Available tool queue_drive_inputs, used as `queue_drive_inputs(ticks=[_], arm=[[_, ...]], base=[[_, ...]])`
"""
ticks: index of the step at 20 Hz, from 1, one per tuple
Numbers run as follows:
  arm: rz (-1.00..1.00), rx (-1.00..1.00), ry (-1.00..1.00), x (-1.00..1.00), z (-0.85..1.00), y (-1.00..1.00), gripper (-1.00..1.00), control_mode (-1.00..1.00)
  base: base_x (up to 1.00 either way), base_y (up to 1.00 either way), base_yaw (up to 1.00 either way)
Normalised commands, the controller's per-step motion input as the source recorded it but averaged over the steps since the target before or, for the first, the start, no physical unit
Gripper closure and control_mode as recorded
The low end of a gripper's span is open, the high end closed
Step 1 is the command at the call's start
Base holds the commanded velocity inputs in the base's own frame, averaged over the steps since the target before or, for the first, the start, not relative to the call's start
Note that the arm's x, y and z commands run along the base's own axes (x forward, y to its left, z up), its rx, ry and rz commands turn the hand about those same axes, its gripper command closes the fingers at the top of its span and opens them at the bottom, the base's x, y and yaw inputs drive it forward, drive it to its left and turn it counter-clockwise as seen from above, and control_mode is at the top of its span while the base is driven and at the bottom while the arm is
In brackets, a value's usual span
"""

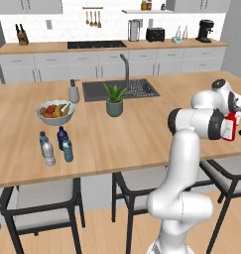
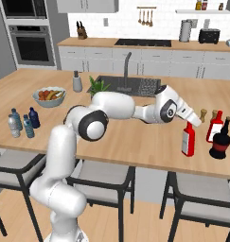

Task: Move the plastic bottles in the middle to the plastics group, and the glass bottles in the middle to the glass group.

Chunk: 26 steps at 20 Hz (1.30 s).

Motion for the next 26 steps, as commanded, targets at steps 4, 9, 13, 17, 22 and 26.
queue_drive_inputs(ticks=[4, 9, 13, 17, 22, 26], arm=[[-0.03, 0.07, -0.03, 0.0, 0.0, -0.46, 1.0, -1.0], [0.0, 0.01, -0.13, -0.01, 0.0, -0.36, 1.0, -1.0], [0.0, 0.0, -0.05, -0.11, -0.02, -0.03, 1.0, -1.0], [0.0, 0.0, 0.0, -0.25, -0.22, 0.0, 1.0, -1.0], [0.0, 0.0, 0.0, -0.05, -0.12, 0.0, 1.0, -1.0], [0.0, 0.0, -0.02, 0.0, -0.11, 0.0, 1.0, -1.0]], base=[[0.0, 0.0, 0.0], [0.0, 0.0, 0.0], [0.0, 0.0, 0.0], [0.0, 0.0, 0.0], [0.0, 0.0, 0.0], [0.0, 0.0, 0.0]])
